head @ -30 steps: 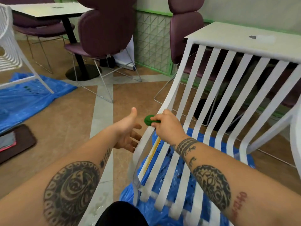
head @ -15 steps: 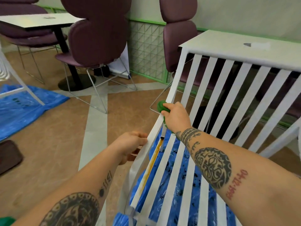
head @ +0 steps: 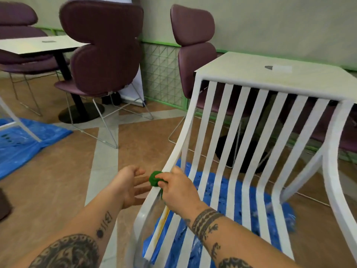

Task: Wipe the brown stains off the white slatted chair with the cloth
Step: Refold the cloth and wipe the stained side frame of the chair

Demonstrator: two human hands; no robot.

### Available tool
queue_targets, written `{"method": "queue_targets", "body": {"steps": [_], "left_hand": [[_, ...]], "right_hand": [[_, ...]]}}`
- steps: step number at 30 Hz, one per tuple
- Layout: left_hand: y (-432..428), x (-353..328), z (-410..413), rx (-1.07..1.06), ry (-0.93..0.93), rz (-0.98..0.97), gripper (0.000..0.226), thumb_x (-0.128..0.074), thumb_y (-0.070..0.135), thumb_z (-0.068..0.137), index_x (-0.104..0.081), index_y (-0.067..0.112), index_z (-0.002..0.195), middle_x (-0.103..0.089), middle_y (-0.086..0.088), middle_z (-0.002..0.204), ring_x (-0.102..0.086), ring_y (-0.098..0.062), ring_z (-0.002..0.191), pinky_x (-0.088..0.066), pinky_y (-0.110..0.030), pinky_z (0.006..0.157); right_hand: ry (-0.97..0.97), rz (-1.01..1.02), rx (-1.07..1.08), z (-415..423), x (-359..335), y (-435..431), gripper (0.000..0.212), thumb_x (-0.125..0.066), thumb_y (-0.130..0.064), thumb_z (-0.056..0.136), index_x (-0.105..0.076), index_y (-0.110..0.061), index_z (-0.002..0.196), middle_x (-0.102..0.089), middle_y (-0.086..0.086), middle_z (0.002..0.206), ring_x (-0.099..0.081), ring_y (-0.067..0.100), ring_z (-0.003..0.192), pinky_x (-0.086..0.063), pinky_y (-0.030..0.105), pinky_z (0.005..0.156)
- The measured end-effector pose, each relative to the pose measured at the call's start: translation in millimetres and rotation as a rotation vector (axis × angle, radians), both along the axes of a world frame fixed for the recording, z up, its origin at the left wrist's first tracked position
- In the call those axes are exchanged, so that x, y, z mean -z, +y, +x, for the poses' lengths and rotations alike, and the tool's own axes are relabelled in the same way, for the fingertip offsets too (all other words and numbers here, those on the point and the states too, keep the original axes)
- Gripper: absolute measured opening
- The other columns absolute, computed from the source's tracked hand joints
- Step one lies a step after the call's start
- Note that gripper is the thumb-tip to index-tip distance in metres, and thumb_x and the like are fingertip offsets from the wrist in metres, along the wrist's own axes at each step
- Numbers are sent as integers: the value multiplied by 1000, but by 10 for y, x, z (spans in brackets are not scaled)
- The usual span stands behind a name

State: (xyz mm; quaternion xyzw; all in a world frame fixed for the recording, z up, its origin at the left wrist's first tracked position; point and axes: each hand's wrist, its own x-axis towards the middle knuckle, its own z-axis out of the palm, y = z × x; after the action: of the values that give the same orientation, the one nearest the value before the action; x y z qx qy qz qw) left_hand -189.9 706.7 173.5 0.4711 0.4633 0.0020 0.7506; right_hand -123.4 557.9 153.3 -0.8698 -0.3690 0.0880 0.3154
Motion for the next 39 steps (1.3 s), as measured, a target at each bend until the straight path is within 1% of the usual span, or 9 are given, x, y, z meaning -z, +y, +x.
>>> {"method": "queue_targets", "body": {"steps": [5,9,13,18,21,25,30,36,39], "left_hand": [[-134,-146,67,5,-84,94,46,-38,49,105,-65,16,123,-68,-7,126,-64,-29,108,-49,-44,92],[-131,-212,187,-8,-159,134,66,-24,68,100,-69,23,116,-71,-4,119,-63,-31,112,-31,-60,112],[-157,-227,247,63,-156,218,51,-31,62,102,-68,30,117,-72,4,121,-63,-24,114,-37,-52,102],[-141,-160,485,-30,-278,160,61,-26,68,100,-64,26,123,-70,2,124,-61,-25,117,-44,-53,102],[-88,-164,617,-66,-350,132,66,-23,70,100,-65,25,125,-70,1,124,-62,-23,118,-44,-54,104],[-88,-116,767,11,-267,192,53,-32,63,102,-67,27,120,-71,4,120,-63,-21,114,-49,-48,98],[-226,-141,986,76,-176,388,25,-52,30,103,-67,19,119,-73,-1,110,-66,-16,88,-51,-31,72],[-191,-67,1097,378,-29,846,33,-68,18,89,-70,34,118,-70,14,107,-65,-7,93,-57,-32,87],[-125,-18,1121,429,10,880,42,-70,16,87,-66,42,120,-67,21,110,-64,-7,98,-59,-36,88]], "right_hand": [[40,-32,-96,-368,-88,-157,28,-48,-35,103,-65,-36,126,-37,-3,98,-48,21,87,-42,34,75],[327,88,-159,-185,-205,-336,25,-58,-27,100,-72,-29,122,-52,-13,98,-52,8,97,-42,22,91],[258,239,145,331,-229,-350,28,-60,-33,100,-68,-33,127,-54,-7,110,-55,7,94,-40,15,80],[249,276,252,700,-15,138,35,-55,-33,102,-60,-31,137,-50,-2,124,-55,15,109,-43,26,99],[184,256,292,563,135,199,30,-50,-33,103,-64,-30,130,-43,-4,110,-55,16,92,-52,33,92],[196,250,131,528,193,18,24,-52,-31,102,-69,-30,119,-49,-6,100,-56,14,91,-48,28,84],[210,314,293,1252,-70,44,26,-52,-36,101,-71,-28,117,-65,-3,109,-62,16,99,-46,27,82],[-48,354,383,1887,-438,229,34,-54,-33,102,-63,-28,134,-53,0,121,-55,16,108,-36,21,93],[-177,324,359,2200,-612,371,37,-55,-31,101,-60,-26,137,-47,0,117,-52,18,111,-35,22,95]]}}
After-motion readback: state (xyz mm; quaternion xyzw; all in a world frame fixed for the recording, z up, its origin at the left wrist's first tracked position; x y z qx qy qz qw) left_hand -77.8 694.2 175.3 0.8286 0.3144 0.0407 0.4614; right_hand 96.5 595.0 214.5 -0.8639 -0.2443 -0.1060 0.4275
